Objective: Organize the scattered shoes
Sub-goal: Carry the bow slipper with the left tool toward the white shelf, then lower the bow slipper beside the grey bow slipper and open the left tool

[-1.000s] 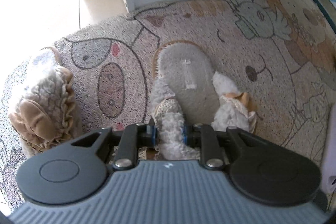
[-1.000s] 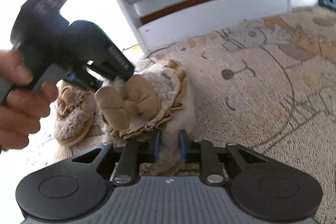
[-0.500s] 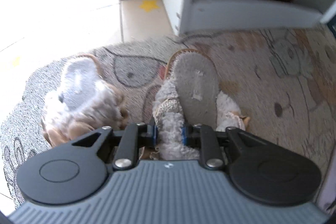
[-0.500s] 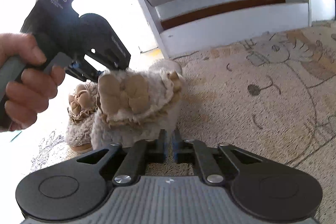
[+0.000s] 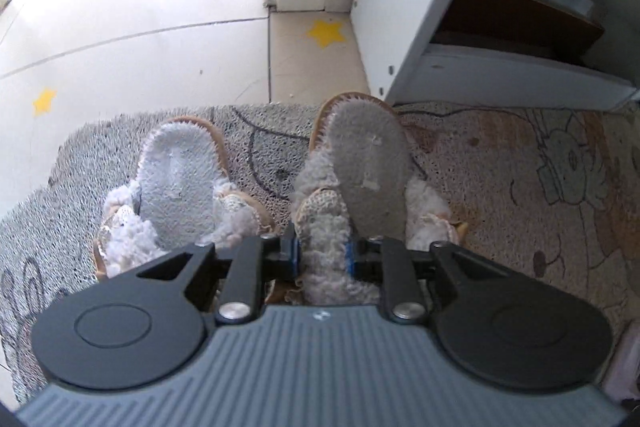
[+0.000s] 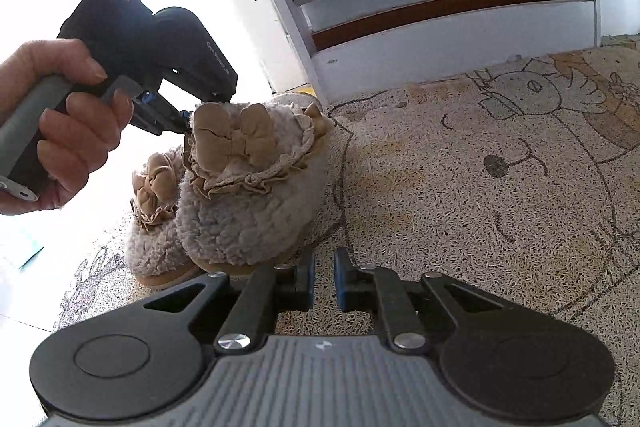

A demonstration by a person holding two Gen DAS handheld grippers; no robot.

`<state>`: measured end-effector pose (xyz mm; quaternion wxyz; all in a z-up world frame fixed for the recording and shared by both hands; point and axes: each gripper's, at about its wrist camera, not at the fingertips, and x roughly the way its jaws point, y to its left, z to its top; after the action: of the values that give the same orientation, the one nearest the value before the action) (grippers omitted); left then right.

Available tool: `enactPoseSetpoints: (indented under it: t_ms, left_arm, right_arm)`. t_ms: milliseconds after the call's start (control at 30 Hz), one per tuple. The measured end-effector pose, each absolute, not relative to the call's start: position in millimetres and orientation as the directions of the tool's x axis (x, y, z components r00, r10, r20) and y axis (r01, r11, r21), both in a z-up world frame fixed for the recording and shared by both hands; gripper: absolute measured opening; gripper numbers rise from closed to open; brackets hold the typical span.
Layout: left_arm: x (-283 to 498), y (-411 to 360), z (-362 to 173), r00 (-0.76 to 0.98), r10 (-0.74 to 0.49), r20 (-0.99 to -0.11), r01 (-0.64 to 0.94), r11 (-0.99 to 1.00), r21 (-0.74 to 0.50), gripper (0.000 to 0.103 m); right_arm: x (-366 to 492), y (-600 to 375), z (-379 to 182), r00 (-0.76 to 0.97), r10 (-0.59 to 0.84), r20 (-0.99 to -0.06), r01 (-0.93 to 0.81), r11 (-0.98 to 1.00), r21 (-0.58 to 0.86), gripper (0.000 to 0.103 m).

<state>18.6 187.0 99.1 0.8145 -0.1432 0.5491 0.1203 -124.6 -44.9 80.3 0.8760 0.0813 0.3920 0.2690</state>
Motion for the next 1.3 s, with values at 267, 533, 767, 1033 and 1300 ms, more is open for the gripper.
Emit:
enactPoseSetpoints:
  t_ms: [267, 533, 767, 1033, 1300]
  left_arm:
    - [12, 196, 89, 0.355, 0.056, -0.933, -0.352, 0.933, -0.078, 0.019]
    - [12, 183, 88, 0.337, 0.044, -0.941, -0.326, 0.943, -0.072, 0.020]
    - [14, 197, 76, 0.338, 0.092, -0.937, -0.341, 0.940, -0.031, 0.020]
    - [12, 199, 76, 0.349, 0.145, -0.926, -0.352, 0.936, 0.013, 0.020]
    - [13, 209, 77, 0.338, 0.170, -0.926, -0.381, 0.924, 0.030, 0.020]
  right_arm:
    - [-124, -45, 80, 0.545, 0.536, -0.644, -0.402, 0.842, 0.360, 0.017]
    - [-123, -46, 79, 0.550, 0.535, -0.641, -0.389, 0.843, 0.370, 0.017]
    - [-126, -50, 79, 0.552, 0.532, -0.642, -0.376, 0.846, 0.378, 0.018]
    - [-128, -50, 80, 0.554, 0.534, -0.639, -0.374, 0.845, 0.382, 0.018]
    - [-127, -59, 81, 0.564, 0.531, -0.632, -0.348, 0.847, 0.401, 0.018]
